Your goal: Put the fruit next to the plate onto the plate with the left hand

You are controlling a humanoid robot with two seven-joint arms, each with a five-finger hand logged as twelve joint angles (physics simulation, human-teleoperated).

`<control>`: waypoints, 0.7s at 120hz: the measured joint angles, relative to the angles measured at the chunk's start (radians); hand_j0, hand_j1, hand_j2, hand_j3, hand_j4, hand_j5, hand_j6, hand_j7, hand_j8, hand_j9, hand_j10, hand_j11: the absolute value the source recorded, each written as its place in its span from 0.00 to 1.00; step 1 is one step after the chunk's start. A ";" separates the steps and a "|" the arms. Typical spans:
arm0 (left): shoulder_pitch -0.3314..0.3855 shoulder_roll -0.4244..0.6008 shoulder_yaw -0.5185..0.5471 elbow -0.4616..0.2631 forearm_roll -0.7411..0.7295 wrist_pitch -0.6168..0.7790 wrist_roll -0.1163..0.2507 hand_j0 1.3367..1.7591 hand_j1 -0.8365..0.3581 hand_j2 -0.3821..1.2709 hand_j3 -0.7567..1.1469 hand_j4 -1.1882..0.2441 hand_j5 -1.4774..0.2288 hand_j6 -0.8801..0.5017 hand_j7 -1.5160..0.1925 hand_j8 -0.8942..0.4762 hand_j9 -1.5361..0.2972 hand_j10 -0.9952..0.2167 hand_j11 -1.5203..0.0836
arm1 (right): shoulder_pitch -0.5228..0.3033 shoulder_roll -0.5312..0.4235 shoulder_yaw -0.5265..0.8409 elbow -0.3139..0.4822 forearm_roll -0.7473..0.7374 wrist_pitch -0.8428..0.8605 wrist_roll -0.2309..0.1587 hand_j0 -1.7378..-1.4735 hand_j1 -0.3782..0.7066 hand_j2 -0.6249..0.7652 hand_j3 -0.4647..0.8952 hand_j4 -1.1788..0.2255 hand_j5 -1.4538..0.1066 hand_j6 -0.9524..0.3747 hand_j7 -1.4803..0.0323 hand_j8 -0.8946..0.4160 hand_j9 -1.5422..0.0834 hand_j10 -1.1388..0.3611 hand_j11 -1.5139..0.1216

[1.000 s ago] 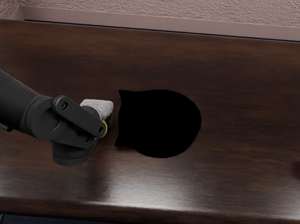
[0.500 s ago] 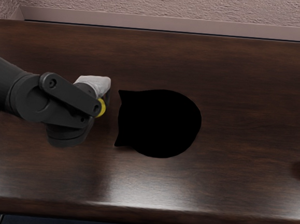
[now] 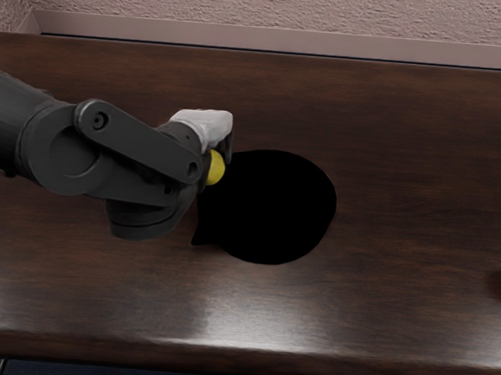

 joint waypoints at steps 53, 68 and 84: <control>0.044 -0.070 -0.124 0.020 0.002 0.001 0.001 0.75 0.27 0.84 0.40 0.33 0.26 0.34 0.30 0.33 0.29 0.23 0.32 | 0.000 0.000 0.000 0.000 0.000 0.000 0.000 0.30 0.06 0.44 0.34 0.82 0.90 0.69 0.95 0.66 0.92 0.74 0.90; 0.046 -0.070 -0.127 0.025 0.005 0.004 0.002 0.75 0.41 0.61 0.40 0.43 0.40 0.35 0.43 0.35 0.41 0.35 0.46 | 0.000 0.000 0.000 0.000 0.000 0.000 0.000 0.30 0.06 0.44 0.34 0.82 0.90 0.69 0.95 0.66 0.92 0.74 0.90; 0.046 -0.070 -0.128 0.030 0.006 0.004 0.001 0.76 0.57 0.45 0.40 0.54 0.53 0.40 0.56 0.41 0.53 0.48 0.60 | 0.000 0.000 0.000 0.000 0.000 0.000 0.000 0.30 0.06 0.44 0.34 0.82 0.90 0.69 0.95 0.66 0.92 0.74 0.90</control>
